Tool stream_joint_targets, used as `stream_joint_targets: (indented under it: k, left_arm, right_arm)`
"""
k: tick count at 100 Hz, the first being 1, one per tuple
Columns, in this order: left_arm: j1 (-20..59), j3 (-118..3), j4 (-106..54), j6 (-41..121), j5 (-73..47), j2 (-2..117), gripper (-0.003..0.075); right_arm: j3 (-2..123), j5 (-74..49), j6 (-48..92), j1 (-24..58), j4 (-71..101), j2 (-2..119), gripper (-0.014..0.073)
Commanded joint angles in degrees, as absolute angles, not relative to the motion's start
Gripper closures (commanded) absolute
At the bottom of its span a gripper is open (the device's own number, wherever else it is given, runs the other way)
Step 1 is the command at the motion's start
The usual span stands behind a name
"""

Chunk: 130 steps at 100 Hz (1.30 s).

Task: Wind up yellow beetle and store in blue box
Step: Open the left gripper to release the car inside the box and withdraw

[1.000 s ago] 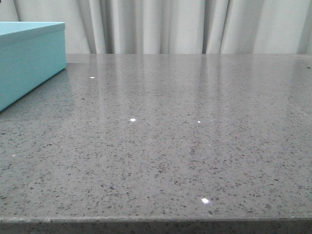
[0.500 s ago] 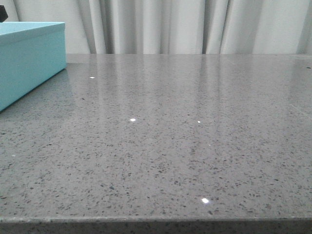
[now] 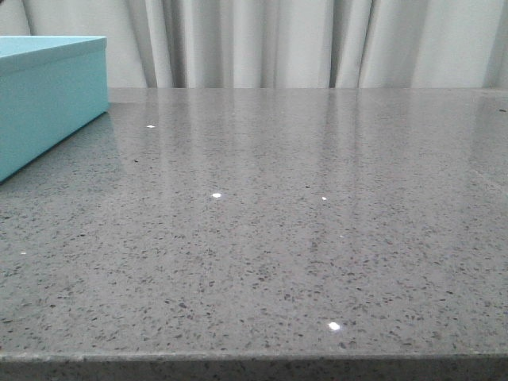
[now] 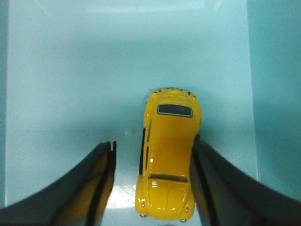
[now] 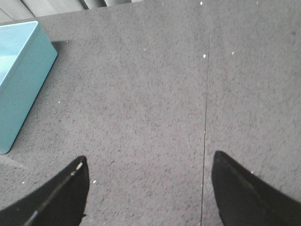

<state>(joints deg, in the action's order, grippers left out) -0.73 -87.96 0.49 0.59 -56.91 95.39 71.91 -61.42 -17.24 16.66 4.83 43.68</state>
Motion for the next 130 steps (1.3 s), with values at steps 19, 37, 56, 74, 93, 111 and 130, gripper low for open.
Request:
stream_joint_targets:
  k: [19, 37, 56, 74, 93, 111, 130]
  left_arm:
    - [-0.91, -85.26, -0.94, 3.89, -47.67, 84.04, 0.0714]
    - [-0.91, -77.17, -1.31, 4.2, -41.79, 76.33, 0.0741]
    - [-0.91, -66.0, -2.21, 4.34, -32.97, 67.37, 0.0741]
    - [-0.91, -55.56, -2.21, 4.34, -25.0, 59.05, 0.0741]
    - [-0.91, -46.13, -2.35, 4.34, -18.98, 50.38, 0.0741]
    - [-0.91, -37.75, -2.35, 4.34, -12.52, 42.11, 0.0741]
    - [-0.91, -27.84, -2.35, 4.34, -7.73, 34.75, 0.0741]
  right_arm:
    - [64.93, -47.13, -14.58, 16.79, -1.22, 37.92, 0.0139]
    - [56.95, -42.41, -14.58, 16.79, -1.81, 33.01, 0.0552]
    - [49.5, -35.52, -14.58, 16.79, -2.42, 27.42, 0.0661]
    - [41.73, -27.46, -14.58, 16.79, -3.58, 21.73, 0.0661]
    - [34.17, -20.56, -14.58, 16.79, -5.65, 16.23, 0.0661]
    - [29.39, -17.92, -14.58, 16.79, -7.43, 13.03, 0.0661]
    - [25.43, -15.54, -14.58, 16.79, -11.1, 10.37, 0.0661]
